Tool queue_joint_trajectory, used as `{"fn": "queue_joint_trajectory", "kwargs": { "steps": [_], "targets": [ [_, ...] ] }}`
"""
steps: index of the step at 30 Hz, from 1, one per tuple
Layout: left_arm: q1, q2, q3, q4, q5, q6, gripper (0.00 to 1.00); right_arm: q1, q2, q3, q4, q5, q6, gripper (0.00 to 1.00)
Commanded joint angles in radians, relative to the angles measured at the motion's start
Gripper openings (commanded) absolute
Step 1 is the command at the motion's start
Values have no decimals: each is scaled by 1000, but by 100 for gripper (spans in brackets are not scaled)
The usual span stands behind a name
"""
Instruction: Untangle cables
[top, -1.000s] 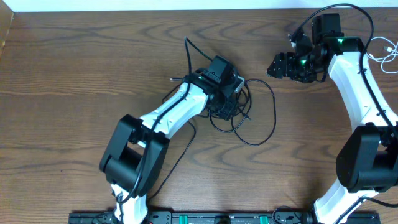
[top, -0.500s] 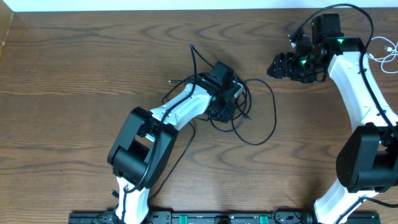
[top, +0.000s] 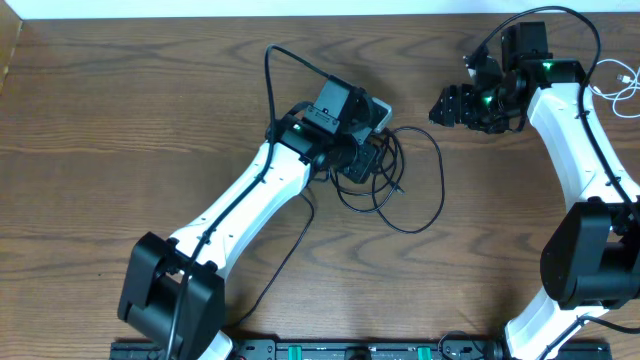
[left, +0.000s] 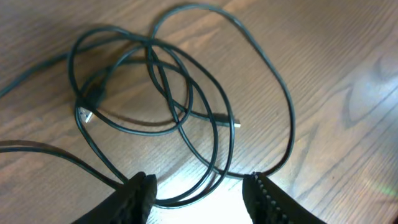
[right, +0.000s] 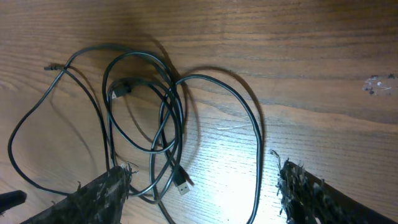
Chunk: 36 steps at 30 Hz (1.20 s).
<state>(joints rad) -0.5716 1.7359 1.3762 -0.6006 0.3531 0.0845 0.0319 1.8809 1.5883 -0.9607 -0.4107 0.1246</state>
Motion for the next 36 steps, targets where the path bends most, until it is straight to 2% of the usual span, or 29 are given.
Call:
{"fn": "queue_joint_trajectory", "kwargs": {
  "steps": [1, 12, 19, 23, 25, 33, 35, 36],
  "targets": [
    [-3, 83, -31, -8, -7, 59, 52, -5, 4, 2, -1, 1, -10, 76],
    [-9, 252, -33, -12, -6, 67, 52, -5, 4, 2, -4, 1, -10, 76],
    [-31, 253, -33, -23, 13, 139, 50, -5, 4, 2, 0, 1, -10, 77],
    [-30, 250, -32, -23, 117, 215, 50, -5, 4, 2, 0, 1, -10, 77],
    [-30, 250, -32, -25, 118, 233, 51, 1, 4, 2, 0, 1, -10, 78],
    [-30, 291, -33, -19, 14, 255, 54, 5, 4, 2, -1, 1, -10, 78],
    [-30, 304, -33, -19, -16, 254, 53, 6, 4, 2, -3, 1, -10, 78],
    [-29, 305, -33, -15, -32, 251, 49, 6, 4, 2, -4, 1, -10, 78]
  ]
}}
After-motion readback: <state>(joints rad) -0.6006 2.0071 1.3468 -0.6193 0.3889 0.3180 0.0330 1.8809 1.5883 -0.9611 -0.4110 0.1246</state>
